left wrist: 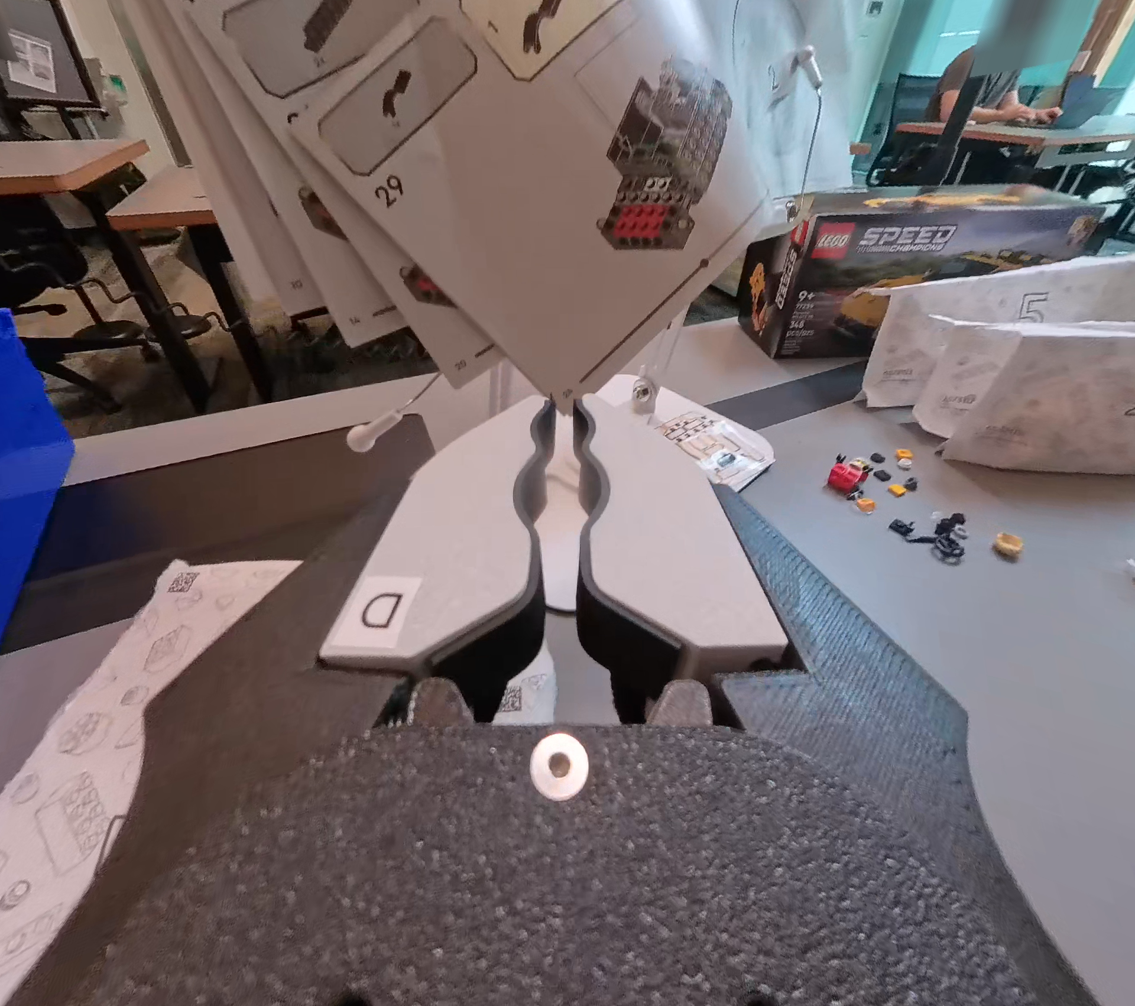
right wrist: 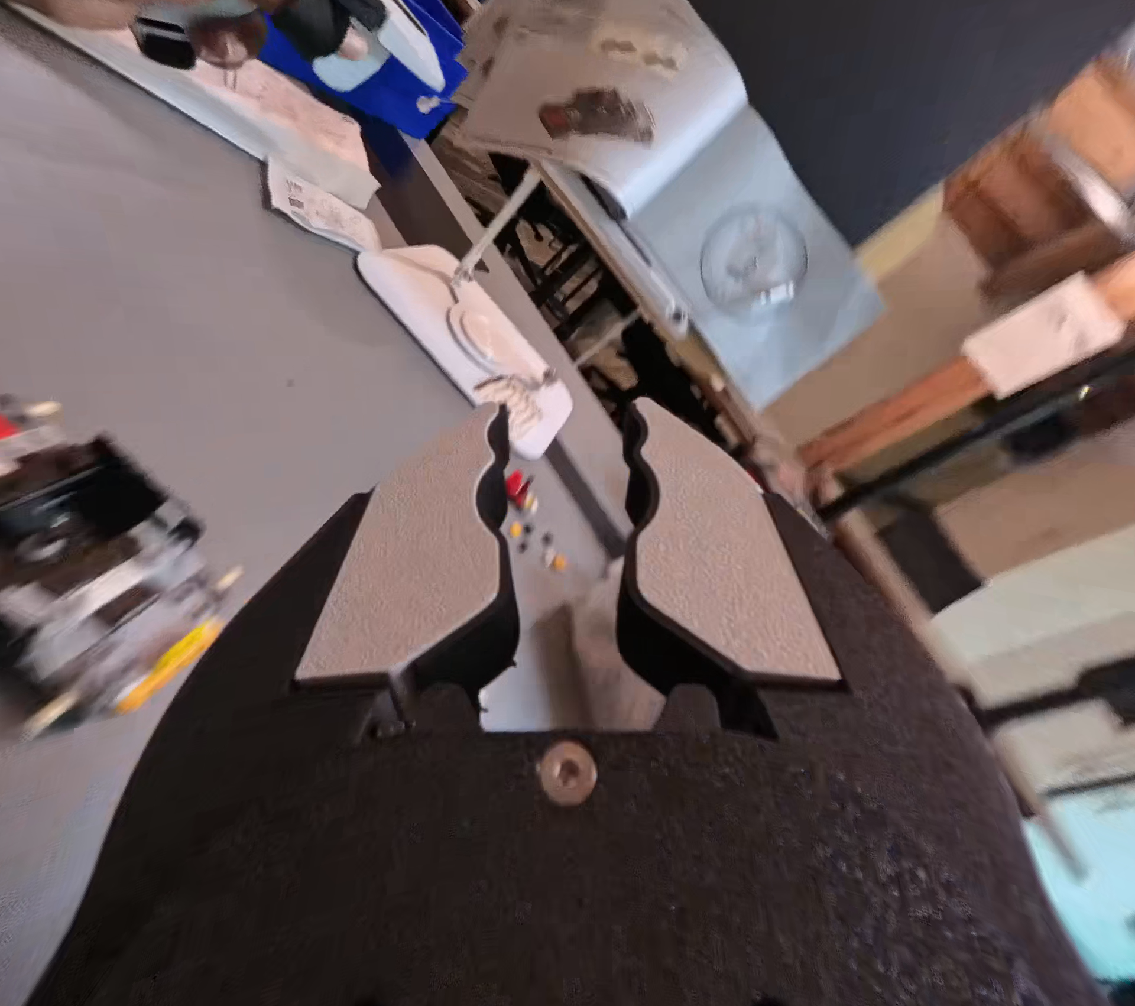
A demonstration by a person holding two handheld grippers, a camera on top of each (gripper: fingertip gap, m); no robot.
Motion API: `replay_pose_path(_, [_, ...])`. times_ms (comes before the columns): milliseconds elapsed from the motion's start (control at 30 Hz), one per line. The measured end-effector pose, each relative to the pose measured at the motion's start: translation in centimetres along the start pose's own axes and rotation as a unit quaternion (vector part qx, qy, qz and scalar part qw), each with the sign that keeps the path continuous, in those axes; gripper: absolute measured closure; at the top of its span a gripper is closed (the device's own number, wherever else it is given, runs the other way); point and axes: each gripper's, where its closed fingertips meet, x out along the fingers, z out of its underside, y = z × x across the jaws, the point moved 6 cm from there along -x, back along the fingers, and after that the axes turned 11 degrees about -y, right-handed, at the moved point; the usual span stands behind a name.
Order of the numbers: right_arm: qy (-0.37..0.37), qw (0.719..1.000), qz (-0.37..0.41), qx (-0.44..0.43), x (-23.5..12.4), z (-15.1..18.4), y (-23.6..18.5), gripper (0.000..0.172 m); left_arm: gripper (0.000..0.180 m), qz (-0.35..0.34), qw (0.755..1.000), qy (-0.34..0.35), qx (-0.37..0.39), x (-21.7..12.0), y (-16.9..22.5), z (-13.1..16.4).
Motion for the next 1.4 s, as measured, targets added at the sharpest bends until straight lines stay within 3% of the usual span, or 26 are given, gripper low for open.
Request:
replay_pose_path(133, [0.051, 0.989, 0.020, -0.137, 8.1, -5.5, -0.5, 0.131, 0.176, -0.015, 0.999, -0.006, 0.031, -0.4, 0.1, 1.1])
replay_pose_path(267, [0.055, 0.949, 0.070, -0.304, 17.2, -8.9, -2.3, 0.125, 0.177, -0.007, 0.999, -0.016, 0.042, -0.8, 0.6, 2.2])
replay_pose_path(400, [0.056, 0.931, 0.087, -0.350, 22.0, -10.3, -3.2, 0.129, 0.177, 0.001, 0.999, -0.012, 0.053, -0.9, 0.7, 2.1])
replay_pose_path(633, [0.066, 0.925, 0.102, -0.360, 23.1, -11.4, -2.7, 0.139, 0.176, 0.008, 0.998, -0.014, 0.056, -0.3, 0.4, 2.1])
replay_pose_path(1033, [0.053, 0.910, 0.088, -0.402, 23.7, -10.5, -4.1, 0.135, 0.176, 0.009, 0.998, -0.025, 0.063, -0.1, 0.6, 2.5])
replay_pose_path(1133, [0.055, 0.905, 0.093, -0.412, 23.9, -10.7, -4.0, 0.146, 0.176, 0.011, 0.997, -0.025, 0.068, -0.2, 0.8, 2.5])
replay_pose_path(1233, [0.060, 0.908, 0.113, -0.398, 23.7, -11.0, -3.3, 0.171, 0.176, 0.014, 0.997, -0.025, 0.066, -0.2, 0.8, 2.5])
replay_pose_path(1400, [0.072, 0.937, 0.136, -0.314, 21.9, -11.4, -0.5, 0.172, 0.175, 0.027, 0.997, -0.027, 0.066, -0.1, 1.0, 2.7])
